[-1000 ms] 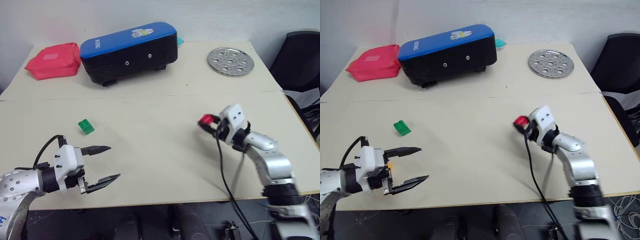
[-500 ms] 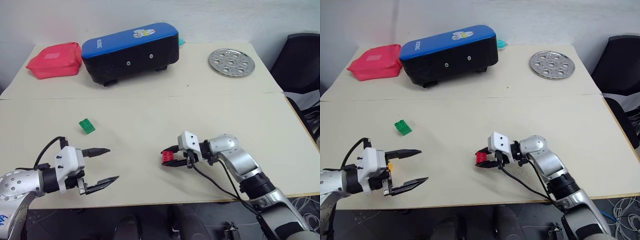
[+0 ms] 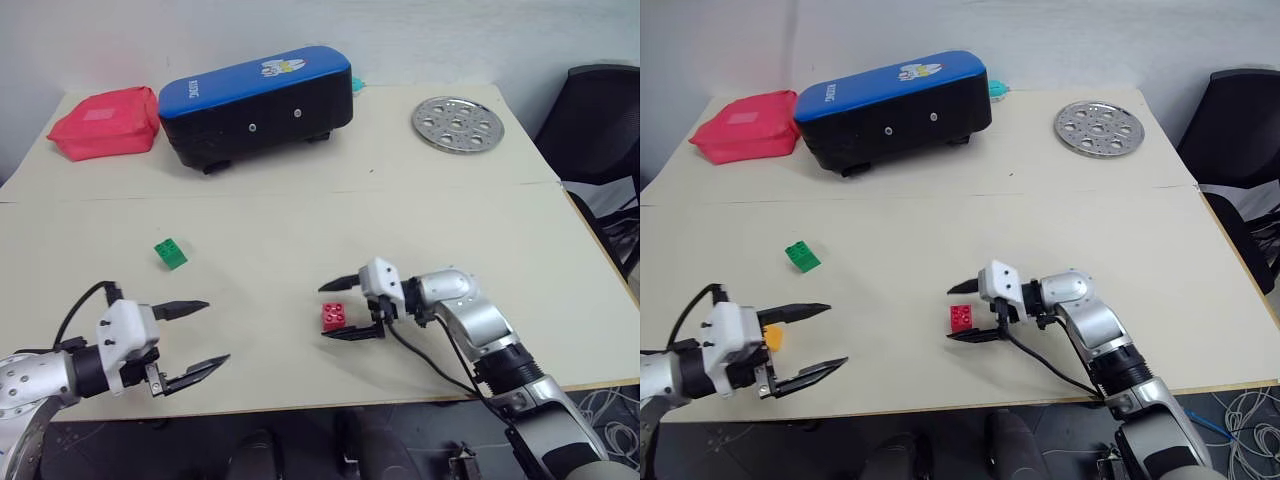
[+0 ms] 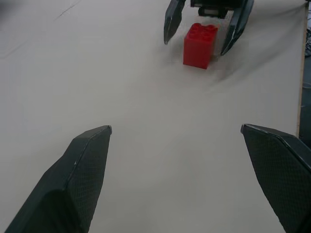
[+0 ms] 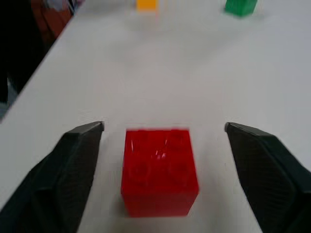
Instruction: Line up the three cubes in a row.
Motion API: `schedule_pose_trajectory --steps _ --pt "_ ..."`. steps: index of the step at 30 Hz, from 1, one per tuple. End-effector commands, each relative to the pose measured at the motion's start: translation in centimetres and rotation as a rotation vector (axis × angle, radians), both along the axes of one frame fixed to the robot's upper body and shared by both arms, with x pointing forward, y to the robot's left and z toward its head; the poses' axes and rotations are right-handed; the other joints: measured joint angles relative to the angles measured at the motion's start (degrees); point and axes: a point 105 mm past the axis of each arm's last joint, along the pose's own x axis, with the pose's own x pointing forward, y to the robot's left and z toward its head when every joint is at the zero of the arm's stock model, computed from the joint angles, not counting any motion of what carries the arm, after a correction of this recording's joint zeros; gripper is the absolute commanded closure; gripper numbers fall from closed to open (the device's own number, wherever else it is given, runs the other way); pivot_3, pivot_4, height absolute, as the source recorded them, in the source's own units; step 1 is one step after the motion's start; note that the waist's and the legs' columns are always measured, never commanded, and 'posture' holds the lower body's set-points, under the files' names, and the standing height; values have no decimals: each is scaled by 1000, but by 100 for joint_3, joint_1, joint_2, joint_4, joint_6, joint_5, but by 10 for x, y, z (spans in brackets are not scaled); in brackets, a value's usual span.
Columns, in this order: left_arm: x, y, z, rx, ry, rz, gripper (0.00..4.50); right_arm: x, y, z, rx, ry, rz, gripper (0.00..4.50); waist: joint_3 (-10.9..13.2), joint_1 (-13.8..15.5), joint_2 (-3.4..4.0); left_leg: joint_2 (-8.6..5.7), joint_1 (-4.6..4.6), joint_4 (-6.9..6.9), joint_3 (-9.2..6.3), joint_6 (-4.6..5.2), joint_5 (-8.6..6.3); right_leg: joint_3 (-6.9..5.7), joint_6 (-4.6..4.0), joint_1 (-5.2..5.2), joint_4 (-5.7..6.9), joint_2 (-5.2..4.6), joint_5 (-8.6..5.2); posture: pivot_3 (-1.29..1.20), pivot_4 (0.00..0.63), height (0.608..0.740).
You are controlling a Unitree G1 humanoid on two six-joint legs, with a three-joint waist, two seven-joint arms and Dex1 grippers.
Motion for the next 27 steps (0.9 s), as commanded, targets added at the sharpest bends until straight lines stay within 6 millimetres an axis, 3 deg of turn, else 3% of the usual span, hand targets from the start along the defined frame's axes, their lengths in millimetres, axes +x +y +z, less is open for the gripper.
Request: schedule_pose_trajectory --steps 1,5,8,10,12,15,20,24,27 --pt "-7 17 20 -7 -89 93 0 -7 -14 40 149 -141 8 45 0 0 0 1 0 0 0 4 -2 -1 0 0 -1 0 0 0 150 740" --pt "-24 54 29 -45 -128 294 0 -13 -38 50 244 -131 -24 45 -1 10 -2 0 0 0 -3 15 -9 -3 0 3 -5 -3 0 0 150 740" --pt "-43 93 35 -95 -155 501 0 -18 -62 48 332 -136 -71 45 0 21 -4 -1 0 1 -4 18 -11 -3 0 6 -10 -3 0 0 150 740" --pt "-60 124 28 -117 -143 646 0 -21 -74 40 347 -124 -106 45 -1 7 -3 -3 2 1 -4 19 -11 -4 0 8 -9 -2 0 0 150 740" --pt "-87 160 9 -140 -83 803 0 -24 -87 29 350 -98 -160 45 0 -11 -3 -4 11 -2 -2 19 -11 -2 -1 12 -8 0 -1 0 150 740" --pt "-107 183 -7 -212 -20 917 0 -31 -100 13 323 -63 -193 45 2 -8 -13 -3 15 -7 0 17 -12 -2 -5 12 -9 2 -5 0 150 740" --pt "-60 171 13 -236 -54 759 0 -28 -93 23 347 -112 -206 45 -4 136 -46 -7 16 5 -25 22 -7 -29 -11 24 -7 -12 -1 0 150 740" --pt "1 150 34 -264 -13 542 0 -28 -77 38 374 -141 -181 45 -5 204 -45 -8 24 -1 -39 19 -2 -52 -23 41 -7 -27 4 0 150 740" --pt "50 148 41 -210 -54 485 0 -31 -66 45 390 -146 -166 45 -4 246 -34 -10 22 -11 -44 11 0 -60 -28 41 -7 -29 2 0 150 740"
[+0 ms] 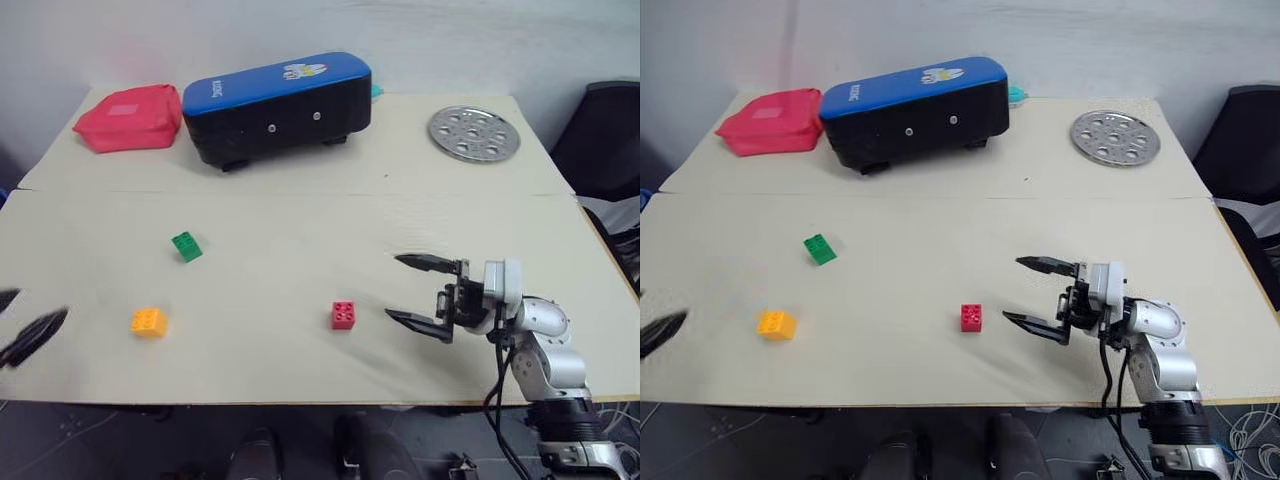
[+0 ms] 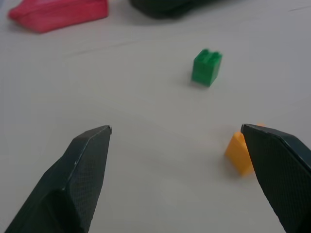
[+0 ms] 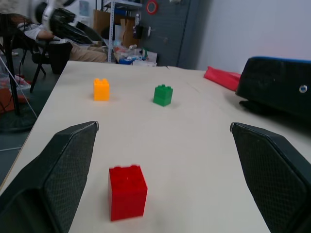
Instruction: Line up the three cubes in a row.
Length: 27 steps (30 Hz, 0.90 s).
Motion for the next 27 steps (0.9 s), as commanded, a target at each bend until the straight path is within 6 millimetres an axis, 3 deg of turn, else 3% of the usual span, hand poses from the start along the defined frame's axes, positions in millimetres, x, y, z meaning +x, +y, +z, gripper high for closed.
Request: schedule_pose_trajectory --steps 1,4,11,21,26,27 --pt "39 -2 -5 72 21 -48 0 -7 12 12 20 -36 20 45 -1 4 5 2 -4 -2 0 -3 0 -3 0 -3 -2 1 0 0 150 740" --pt "59 -6 -8 120 29 -91 0 -8 14 13 16 -34 23 45 -1 -79 7 7 -14 -3 30 -16 3 -4 2 -26 2 3 -1 0 150 740" --pt "129 -44 -15 226 89 -262 0 -8 11 21 -1 -68 -40 45 -1 2 5 13 -75 64 33 -22 7 -44 15 -58 12 8 5 0 150 740" --pt "154 -67 -36 250 168 -305 0 -19 -13 3 -24 -69 -140 45 -3 62 1 10 -91 95 37 -9 -1 -51 32 -66 17 9 14 0 150 740" --pt "156 -74 -44 236 206 -322 0 -21 -18 -1 -26 -69 -159 45 -3 62 1 10 -87 98 36 -8 0 -50 34 -63 23 9 15 0 150 740" --pt "156 -76 -47 240 215 -334 187 -21 -18 -2 -28 -69 -158 16 -3 65 1 10 -88 99 35 -9 0 -52 34 -63 23 9 15 0 150 740"
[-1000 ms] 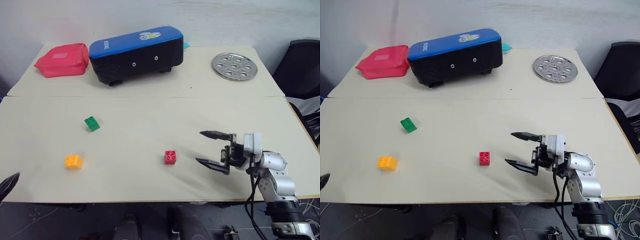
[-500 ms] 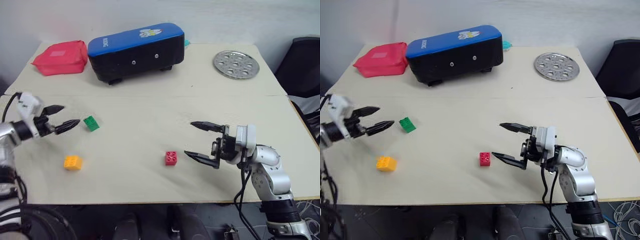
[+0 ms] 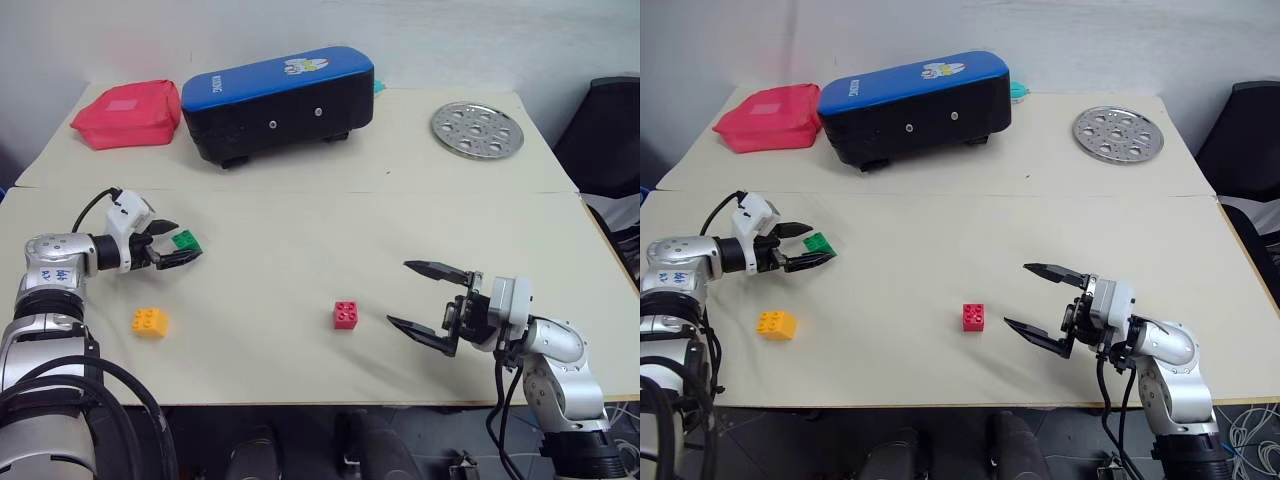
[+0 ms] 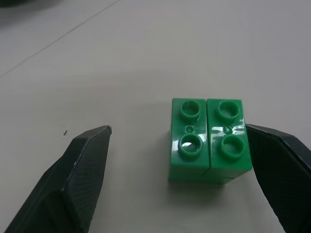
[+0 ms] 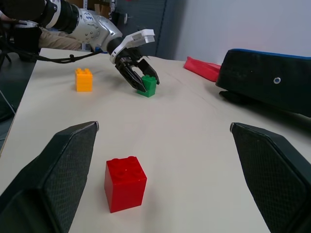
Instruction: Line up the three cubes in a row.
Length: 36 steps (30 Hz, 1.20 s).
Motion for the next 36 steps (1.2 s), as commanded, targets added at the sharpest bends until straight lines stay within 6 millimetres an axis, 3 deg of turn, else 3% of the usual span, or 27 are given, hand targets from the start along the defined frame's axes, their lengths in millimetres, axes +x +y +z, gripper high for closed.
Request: schedule_pose_trajectory --steps 1,4,10,13,18,24,27,36 --pt "2 -4 6 6 -7 -24 399 -3 -6 9 -9 -56 -14 0 0 4 0 0 0 0 0 0 0 -3 0 0 0 0 0 0 150 740" --pt "4 -5 6 -13 -10 -11 1100 -3 -7 8 -9 -63 -19 0 0 1 0 -1 0 1 0 0 0 -5 0 0 0 -1 0 0 150 740" --pt "3 -10 18 -33 -50 -66 2968 -5 -8 7 -12 -62 -23 0 0 4 0 -1 0 2 0 0 0 -5 0 1 1 -1 0 0 150 740" --pt "0 -40 38 6 -87 -276 2994 -5 -11 5 -27 -50 -30 0 0 11 0 -1 -2 4 -1 -1 1 -10 0 1 1 -1 0 0 150 740" --pt "-15 -99 52 56 -42 -542 2994 -7 -20 3 -62 -26 -26 0 0 59 0 -6 -6 12 0 1 1 -2 1 14 -3 -5 1 0 150 740" --pt "-61 -148 40 156 62 -703 2994 -12 -22 4 -74 -11 -11 0 3 -37 7 5 8 6 -5 -5 4 33 3 11 7 5 1 0 150 740" --pt "-96 -186 20 170 118 -790 2994 -23 -19 0 -146 15 58 0 8 -5 18 3 12 6 -7 -8 6 44 3 12 14 7 1 0 150 740" --pt "-92 -181 -25 263 115 -705 2994 -20 -11 12 -151 15 59 0 8 12 19 -2 22 7 -7 -4 8 61 5 17 14 16 1 0 150 740"
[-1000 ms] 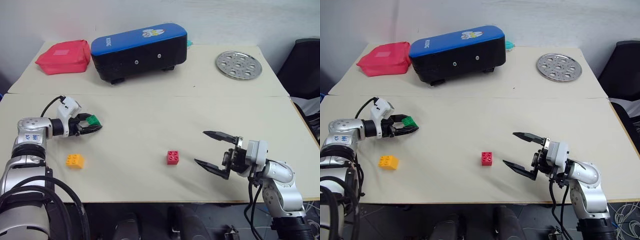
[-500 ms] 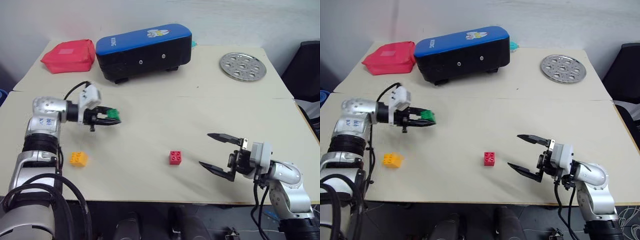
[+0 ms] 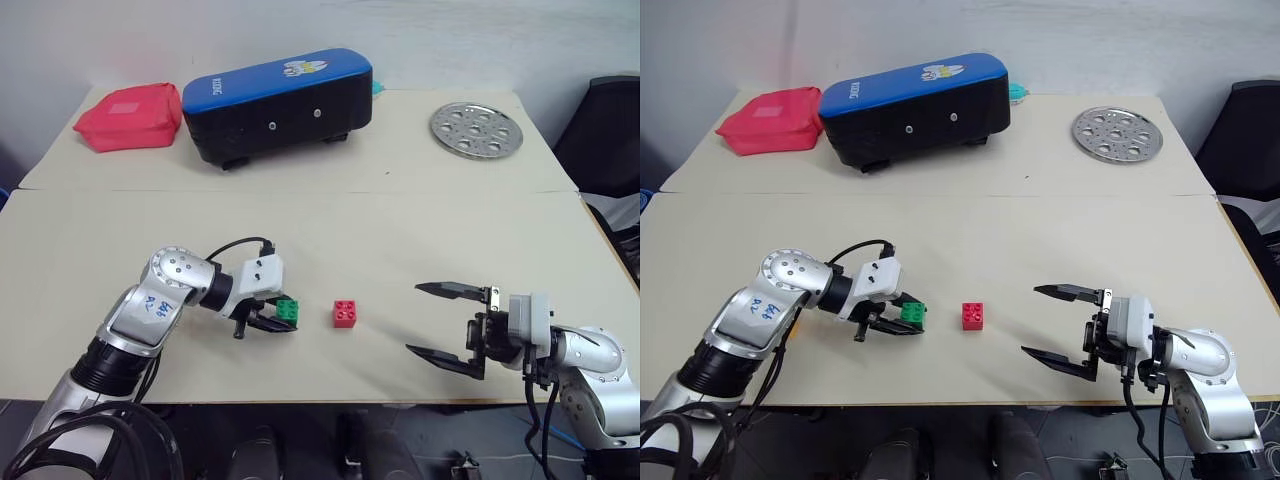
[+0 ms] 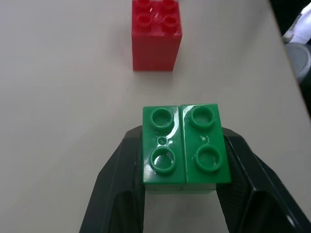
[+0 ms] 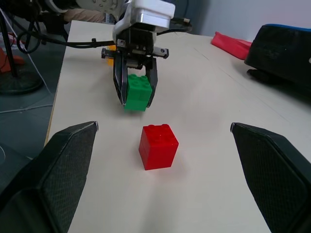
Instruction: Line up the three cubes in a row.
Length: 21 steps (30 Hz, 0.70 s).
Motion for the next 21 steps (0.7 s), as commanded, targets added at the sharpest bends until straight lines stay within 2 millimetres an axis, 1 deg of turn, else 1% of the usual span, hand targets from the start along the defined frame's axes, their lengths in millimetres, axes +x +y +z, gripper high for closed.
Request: schedule_pose_trajectory --steps 1,3,6,9,12,16,18,19,21 --pt "7 -2 -8 14 -56 12 2994 1 5 17 7 -54 11 0 0 5 0 -1 -1 0 0 0 0 0 0 0 -1 0 0 0 150 740" --pt "10 -4 -11 12 -73 19 2994 2 7 20 10 -58 7 0 -1 19 2 -1 -2 1 0 2 0 -1 0 1 -2 -2 0 0 150 740" --pt "10 -5 -16 14 -79 5 2994 2 9 22 10 -58 3 0 -3 84 5 -6 -1 3 -2 7 1 -3 2 5 -3 -8 1 0 150 740" --pt "10 -6 -16 -14 -70 10 2994 0 9 21 11 -53 -2 0 -4 130 6 -8 -2 4 1 11 0 -1 8 5 -7 -10 5 0 150 740" --pt "7 -6 -17 -10 -74 -36 2994 0 11 20 13 -49 -4 0 -4 138 6 -8 -2 4 1 12 0 -2 9 5 -8 -10 5 0 150 740" --pt "10 -8 -16 -20 -94 -48 2994 -1 12 18 19 -40 -2 0 -4 139 7 -8 -1 4 2 13 0 -2 9 6 -8 -9 5 0 150 740" --pt "13 -11 -12 -34 -112 -61 2241 -2 11 17 19 -36 -2 0 -5 142 9 -9 -1 4 2 13 0 -3 9 7 -9 -10 5 0 150 740" --pt "13 -12 -9 -48 -123 -73 2001 -3 10 16 18 -34 -3 0 -5 141 8 -10 -1 5 2 13 0 -2 10 7 -9 -9 6 0 150 740" --pt "15 -14 0 -79 -162 -72 1381 -3 8 14 16 -30 -5 0 -5 141 8 -9 -6 4 1 14 0 -4 10 5 -12 -7 6 0 150 740"
